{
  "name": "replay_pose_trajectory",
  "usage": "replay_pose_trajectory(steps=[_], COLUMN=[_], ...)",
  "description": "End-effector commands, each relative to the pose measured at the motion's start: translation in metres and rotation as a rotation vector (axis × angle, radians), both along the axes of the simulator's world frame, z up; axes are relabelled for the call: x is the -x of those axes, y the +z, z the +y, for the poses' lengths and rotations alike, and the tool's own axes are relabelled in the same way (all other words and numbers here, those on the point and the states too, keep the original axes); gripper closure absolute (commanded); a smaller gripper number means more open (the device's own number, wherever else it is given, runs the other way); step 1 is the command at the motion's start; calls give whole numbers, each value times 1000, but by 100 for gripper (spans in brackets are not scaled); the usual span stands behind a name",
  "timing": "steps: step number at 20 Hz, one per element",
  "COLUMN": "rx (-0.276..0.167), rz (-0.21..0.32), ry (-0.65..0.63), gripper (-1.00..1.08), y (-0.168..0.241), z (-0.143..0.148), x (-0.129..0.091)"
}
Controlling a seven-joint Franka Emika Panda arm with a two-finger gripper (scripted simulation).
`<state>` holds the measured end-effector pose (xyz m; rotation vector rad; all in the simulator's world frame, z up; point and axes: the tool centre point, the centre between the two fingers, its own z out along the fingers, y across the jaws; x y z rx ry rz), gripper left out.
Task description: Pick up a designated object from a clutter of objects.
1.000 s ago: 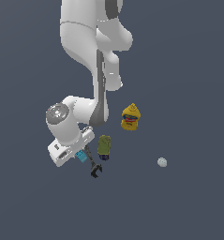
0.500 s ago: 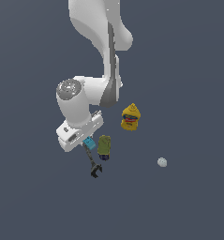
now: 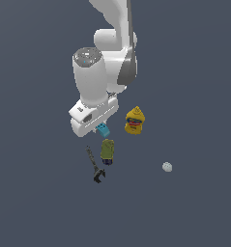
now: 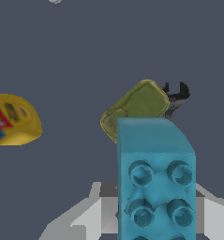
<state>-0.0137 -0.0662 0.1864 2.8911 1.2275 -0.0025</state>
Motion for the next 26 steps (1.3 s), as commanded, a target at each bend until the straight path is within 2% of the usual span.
replay_pose_trajectory(steps=[1, 15, 26], rx=[1, 2, -1], rz=[-1, -1, -1], ry=[0, 0, 0], gripper=[108, 108, 108], y=[19, 124, 163], z=[13, 85, 111], x=[10, 64, 81])
